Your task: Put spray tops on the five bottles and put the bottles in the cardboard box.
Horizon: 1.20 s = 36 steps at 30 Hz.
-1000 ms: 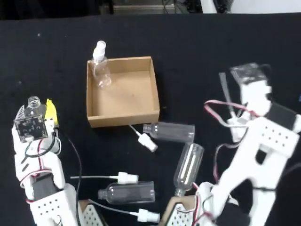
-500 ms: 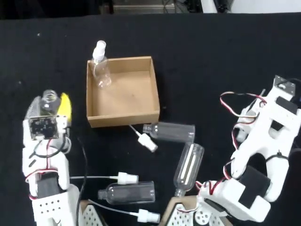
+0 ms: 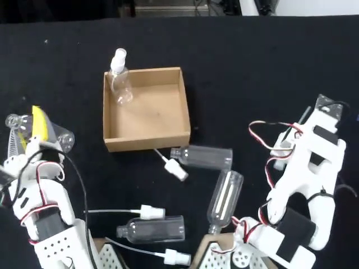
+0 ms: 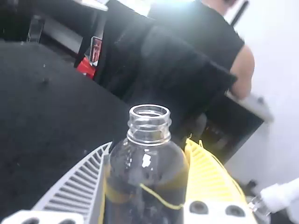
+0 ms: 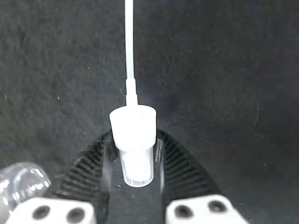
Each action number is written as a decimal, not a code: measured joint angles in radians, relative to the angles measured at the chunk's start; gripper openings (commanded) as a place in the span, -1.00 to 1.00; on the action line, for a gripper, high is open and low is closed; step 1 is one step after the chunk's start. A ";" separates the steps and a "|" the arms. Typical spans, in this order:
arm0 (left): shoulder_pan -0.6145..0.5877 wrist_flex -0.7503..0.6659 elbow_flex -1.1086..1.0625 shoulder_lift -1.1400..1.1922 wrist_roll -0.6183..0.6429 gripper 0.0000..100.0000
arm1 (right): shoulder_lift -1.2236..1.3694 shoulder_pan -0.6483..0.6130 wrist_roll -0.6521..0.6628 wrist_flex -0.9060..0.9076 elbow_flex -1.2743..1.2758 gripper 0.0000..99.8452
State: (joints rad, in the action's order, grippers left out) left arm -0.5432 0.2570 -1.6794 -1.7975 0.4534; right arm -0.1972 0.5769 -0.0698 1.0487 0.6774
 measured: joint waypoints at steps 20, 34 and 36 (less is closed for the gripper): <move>-0.009 0.031 0.000 0.000 0.029 -0.94 | -0.009 -0.031 0.052 0.244 -0.132 -0.43; 0.049 0.043 0.000 0.000 -0.203 -0.94 | -0.009 0.052 1.580 0.160 -0.086 -0.43; 0.077 0.043 0.000 0.000 -0.209 -0.94 | -0.009 0.081 1.743 0.157 -0.052 -0.43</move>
State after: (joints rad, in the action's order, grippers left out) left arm -0.4664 0.3000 -1.6794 -1.7975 0.2447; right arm -0.2064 0.6582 1.6732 1.2052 0.6252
